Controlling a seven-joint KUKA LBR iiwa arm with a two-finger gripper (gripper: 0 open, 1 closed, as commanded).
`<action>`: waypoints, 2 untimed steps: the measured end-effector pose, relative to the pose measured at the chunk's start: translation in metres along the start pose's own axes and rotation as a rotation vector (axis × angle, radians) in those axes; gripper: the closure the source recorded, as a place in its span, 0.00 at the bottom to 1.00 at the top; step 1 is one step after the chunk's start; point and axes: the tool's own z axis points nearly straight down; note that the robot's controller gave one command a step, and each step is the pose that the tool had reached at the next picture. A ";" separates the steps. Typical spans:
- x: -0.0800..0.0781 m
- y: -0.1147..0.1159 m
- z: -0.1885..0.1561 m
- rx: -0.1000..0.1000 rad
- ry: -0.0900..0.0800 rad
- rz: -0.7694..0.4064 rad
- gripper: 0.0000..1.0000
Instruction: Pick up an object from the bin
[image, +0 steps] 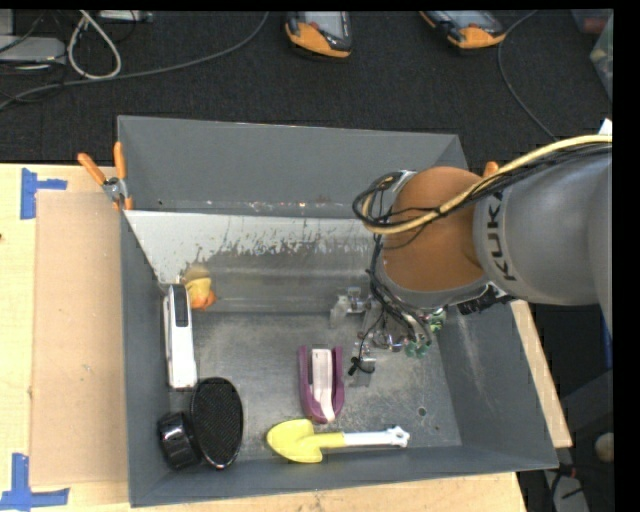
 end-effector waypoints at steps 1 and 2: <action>-0.002 0.000 -0.005 0.000 -0.007 0.001 0.00; 0.043 0.010 0.039 0.000 -0.011 -0.170 0.00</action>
Offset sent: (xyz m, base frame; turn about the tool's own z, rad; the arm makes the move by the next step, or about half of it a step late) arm -0.0646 0.0147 -0.0590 -0.2471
